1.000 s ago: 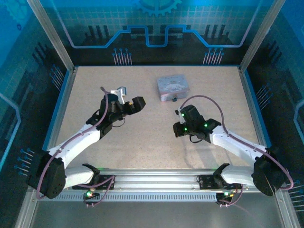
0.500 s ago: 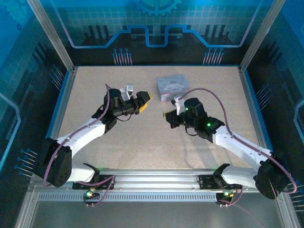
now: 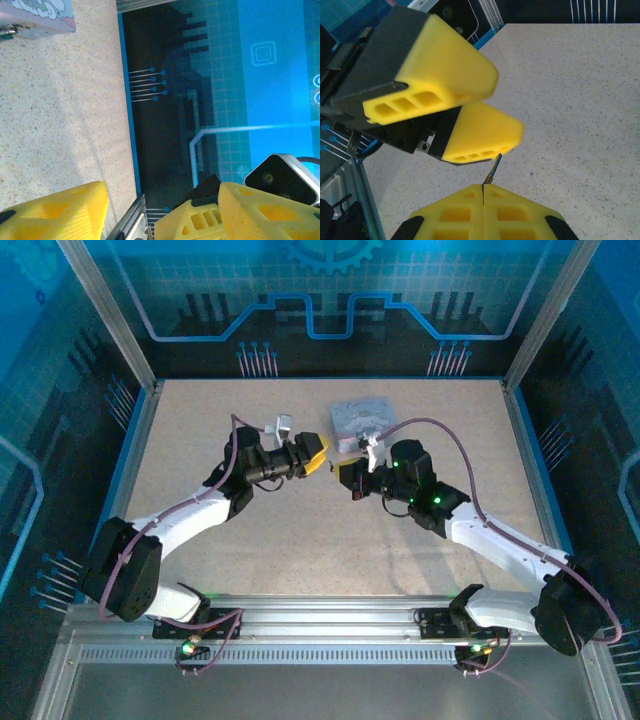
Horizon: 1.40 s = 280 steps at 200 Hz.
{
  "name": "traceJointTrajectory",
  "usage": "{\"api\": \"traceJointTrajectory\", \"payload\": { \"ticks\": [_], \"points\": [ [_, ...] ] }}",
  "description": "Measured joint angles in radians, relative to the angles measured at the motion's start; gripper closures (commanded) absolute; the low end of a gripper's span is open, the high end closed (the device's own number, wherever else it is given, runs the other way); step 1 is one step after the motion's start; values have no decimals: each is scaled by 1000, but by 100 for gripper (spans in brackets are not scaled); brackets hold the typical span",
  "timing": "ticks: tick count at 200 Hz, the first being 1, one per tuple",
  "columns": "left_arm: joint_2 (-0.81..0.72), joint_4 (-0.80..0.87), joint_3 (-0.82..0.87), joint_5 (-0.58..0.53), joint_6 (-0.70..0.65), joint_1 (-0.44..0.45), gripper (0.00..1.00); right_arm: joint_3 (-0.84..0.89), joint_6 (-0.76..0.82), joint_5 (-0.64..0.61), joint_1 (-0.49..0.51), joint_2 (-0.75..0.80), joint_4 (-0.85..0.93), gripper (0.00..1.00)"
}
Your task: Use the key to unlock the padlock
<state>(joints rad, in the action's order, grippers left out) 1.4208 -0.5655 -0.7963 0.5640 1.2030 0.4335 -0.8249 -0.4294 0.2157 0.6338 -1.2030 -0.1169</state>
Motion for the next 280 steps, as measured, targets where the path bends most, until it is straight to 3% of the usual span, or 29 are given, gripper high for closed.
{"api": "traceJointTrajectory", "payload": {
  "ticks": [173, 280],
  "points": [
    [52, -72, 0, 13, 31, 21, 71, -2, -46, 5, 1, -44, -71, 100],
    [54, -68, 0, 9, 21, 20, 99, -2, -64, 2, 0, -47, -71, 100]
  ]
}}
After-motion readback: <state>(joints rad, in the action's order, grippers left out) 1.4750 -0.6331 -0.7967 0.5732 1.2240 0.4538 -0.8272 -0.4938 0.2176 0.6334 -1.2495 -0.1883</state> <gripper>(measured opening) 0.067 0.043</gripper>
